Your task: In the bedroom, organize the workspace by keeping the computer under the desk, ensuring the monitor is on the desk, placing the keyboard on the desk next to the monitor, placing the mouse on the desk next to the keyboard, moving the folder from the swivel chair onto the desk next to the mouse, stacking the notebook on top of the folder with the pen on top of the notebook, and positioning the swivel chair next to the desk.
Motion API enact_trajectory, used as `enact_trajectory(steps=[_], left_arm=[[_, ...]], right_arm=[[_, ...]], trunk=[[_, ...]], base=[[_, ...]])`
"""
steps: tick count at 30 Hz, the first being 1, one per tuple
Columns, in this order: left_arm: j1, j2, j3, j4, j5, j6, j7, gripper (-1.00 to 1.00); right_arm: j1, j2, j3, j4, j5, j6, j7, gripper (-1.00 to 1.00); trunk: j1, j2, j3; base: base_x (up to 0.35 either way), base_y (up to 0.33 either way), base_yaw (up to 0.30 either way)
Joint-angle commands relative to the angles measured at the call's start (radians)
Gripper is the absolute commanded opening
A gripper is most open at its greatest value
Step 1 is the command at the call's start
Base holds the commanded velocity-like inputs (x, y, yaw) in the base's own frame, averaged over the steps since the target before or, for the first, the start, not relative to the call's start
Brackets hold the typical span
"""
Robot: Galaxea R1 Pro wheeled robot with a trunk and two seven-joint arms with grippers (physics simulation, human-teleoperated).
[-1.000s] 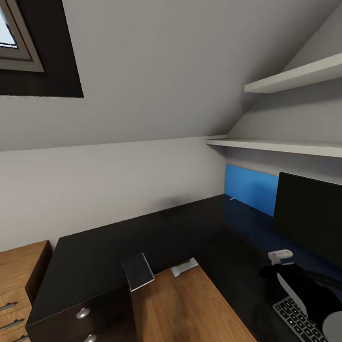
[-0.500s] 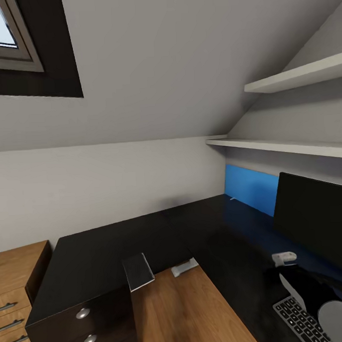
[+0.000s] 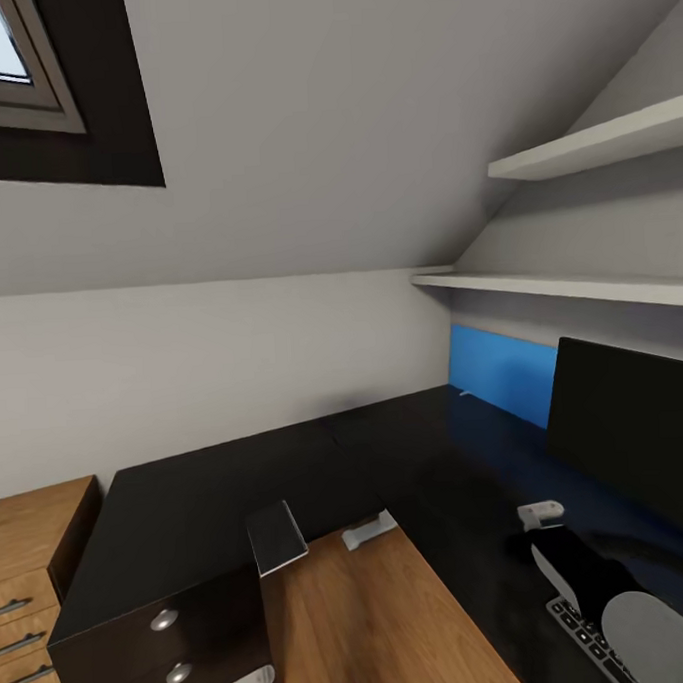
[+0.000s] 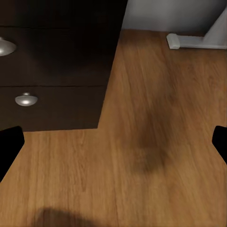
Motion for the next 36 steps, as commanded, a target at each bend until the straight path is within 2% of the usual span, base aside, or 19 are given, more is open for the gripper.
enact_trajectory(steps=[1, 5, 12, 15, 28, 36], left_arm=[[-0.001, 0.001, -0.004, -0.001, 0.010, -0.005, 0.006, 1.00], [0.002, 0.003, -0.004, -0.017, 0.011, -0.005, 0.006, 1.00], [0.075, 0.025, -0.005, -0.138, 0.011, 0.000, 0.007, 1.00], [0.089, 0.032, -0.005, -0.160, 0.011, 0.001, 0.007, 1.00], [0.093, 0.034, -0.006, -0.166, 0.010, 0.000, 0.007, 1.00], [0.094, 0.043, -0.007, -0.165, 0.007, 0.001, 0.006, 1.00]], right_arm=[[-0.001, 0.003, 0.008, -0.002, -0.005, 0.005, -0.009, -1.00], [-0.001, 0.016, 0.007, -0.001, 0.026, 0.005, -0.010, -1.00], [-0.001, 0.018, 0.007, -0.001, 0.032, 0.005, -0.011, -1.00], [-0.001, 0.017, 0.005, -0.001, 0.032, 0.005, -0.011, -1.00], [-0.007, 0.006, -0.002, -0.001, 0.032, 0.004, -0.022, -1.00], [-0.007, 0.005, -0.003, -0.001, 0.032, -0.010, -0.037, -1.00]], trunk=[[0.004, -0.008, -0.005], [0.019, -0.036, -0.017], [0.046, -0.085, -0.039], [0.058, -0.106, -0.048], [0.107, -0.197, -0.089], [0.107, -0.197, -0.089]], base=[[0.000, 0.000, 0.000], [0.000, 0.000, 0.000], [0.000, 0.000, 0.000], [0.000, 0.000, 0.000], [0.000, 0.000, 0.000], [0.000, 0.000, 0.000]])
